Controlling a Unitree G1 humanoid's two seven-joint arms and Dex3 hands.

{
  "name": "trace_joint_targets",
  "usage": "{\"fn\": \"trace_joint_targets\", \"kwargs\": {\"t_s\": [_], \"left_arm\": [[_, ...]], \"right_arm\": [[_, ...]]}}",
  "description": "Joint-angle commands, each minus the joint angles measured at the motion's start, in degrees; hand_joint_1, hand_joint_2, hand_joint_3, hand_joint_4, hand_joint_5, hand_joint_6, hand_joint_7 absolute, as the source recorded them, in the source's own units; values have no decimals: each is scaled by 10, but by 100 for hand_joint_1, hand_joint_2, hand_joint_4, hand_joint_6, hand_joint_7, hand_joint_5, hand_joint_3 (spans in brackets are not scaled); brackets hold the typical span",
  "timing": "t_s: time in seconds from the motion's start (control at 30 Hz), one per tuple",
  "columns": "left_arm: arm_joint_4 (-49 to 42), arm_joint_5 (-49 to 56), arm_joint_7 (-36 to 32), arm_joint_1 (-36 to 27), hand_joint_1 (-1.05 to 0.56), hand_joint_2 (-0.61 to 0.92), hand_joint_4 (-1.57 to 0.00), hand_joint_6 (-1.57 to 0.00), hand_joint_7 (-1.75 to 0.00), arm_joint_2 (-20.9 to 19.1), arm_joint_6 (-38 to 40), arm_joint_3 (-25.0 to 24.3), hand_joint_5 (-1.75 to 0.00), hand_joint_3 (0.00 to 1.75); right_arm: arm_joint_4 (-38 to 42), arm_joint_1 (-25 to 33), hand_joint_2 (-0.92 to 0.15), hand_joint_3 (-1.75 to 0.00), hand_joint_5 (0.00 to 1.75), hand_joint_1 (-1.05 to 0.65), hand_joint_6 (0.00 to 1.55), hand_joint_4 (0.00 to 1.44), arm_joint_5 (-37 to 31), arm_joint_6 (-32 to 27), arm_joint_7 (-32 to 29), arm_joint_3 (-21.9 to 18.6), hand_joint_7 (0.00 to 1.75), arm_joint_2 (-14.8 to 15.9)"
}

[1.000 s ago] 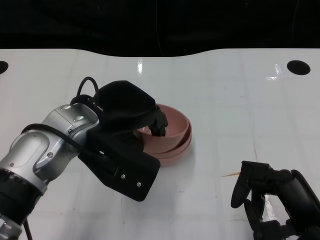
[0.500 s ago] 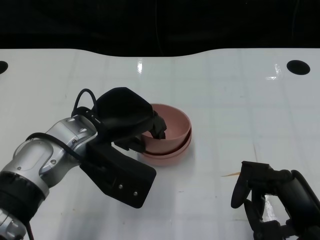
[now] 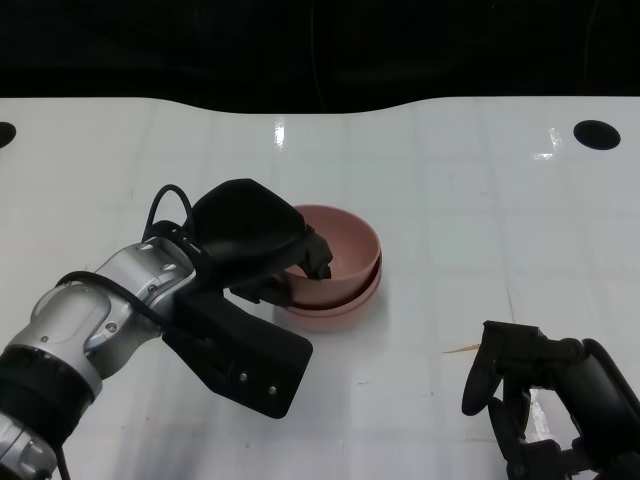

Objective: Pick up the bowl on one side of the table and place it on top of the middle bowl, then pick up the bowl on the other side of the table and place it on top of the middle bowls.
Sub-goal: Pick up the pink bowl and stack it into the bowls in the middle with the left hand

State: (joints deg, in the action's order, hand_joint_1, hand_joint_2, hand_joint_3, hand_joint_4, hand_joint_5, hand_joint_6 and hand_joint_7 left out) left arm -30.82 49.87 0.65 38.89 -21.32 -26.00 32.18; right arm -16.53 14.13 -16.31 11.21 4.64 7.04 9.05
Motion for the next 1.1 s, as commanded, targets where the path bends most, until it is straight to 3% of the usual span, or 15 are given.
{"fn": "trace_joint_targets", "kwargs": {"t_s": [0.03, 0.17, 0.27, 0.43, 0.77, 1.1], "left_arm": [[-1, -3, 37, 7, -33, 92, -72, -92, -1, -13, 3, 5, -86, 15], [10, -5, 61, 2, -36, 92, -60, -70, 0, -16, 7, 4, -79, 20], [20, -9, 90, -2, -48, 92, -49, -47, 0, -16, 20, 4, -40, 22], [41, -17, 139, -5, -69, 92, -35, -30, 0, -20, 41, 2, -21, 31], [63, -31, 164, -14, -88, 92, -25, -17, 0, -31, 42, -2, -13, 41], [58, -43, 158, -29, -88, 92, -17, -14, 0, -38, 39, -12, -9, 47]], "right_arm": [[-8, 4, -20, -161, 175, 0, 80, 91, 6, -7, -1, -2, 153, 0], [-11, 5, -20, -161, 175, 0, 80, 92, 4, -9, -2, -2, 153, 1], [-11, 7, -19, -160, 175, 0, 80, 92, 5, -7, -2, -3, 153, 2], [-12, 8, -20, -161, 175, 1, 81, 91, 2, -7, -3, -2, 152, 2], [-9, 6, -20, -162, 175, 2, 80, 90, 7, -5, -1, -4, 151, 4], [-7, 4, -20, -161, 175, 0, 80, 90, 3, -6, -4, -4, 151, 4]]}}
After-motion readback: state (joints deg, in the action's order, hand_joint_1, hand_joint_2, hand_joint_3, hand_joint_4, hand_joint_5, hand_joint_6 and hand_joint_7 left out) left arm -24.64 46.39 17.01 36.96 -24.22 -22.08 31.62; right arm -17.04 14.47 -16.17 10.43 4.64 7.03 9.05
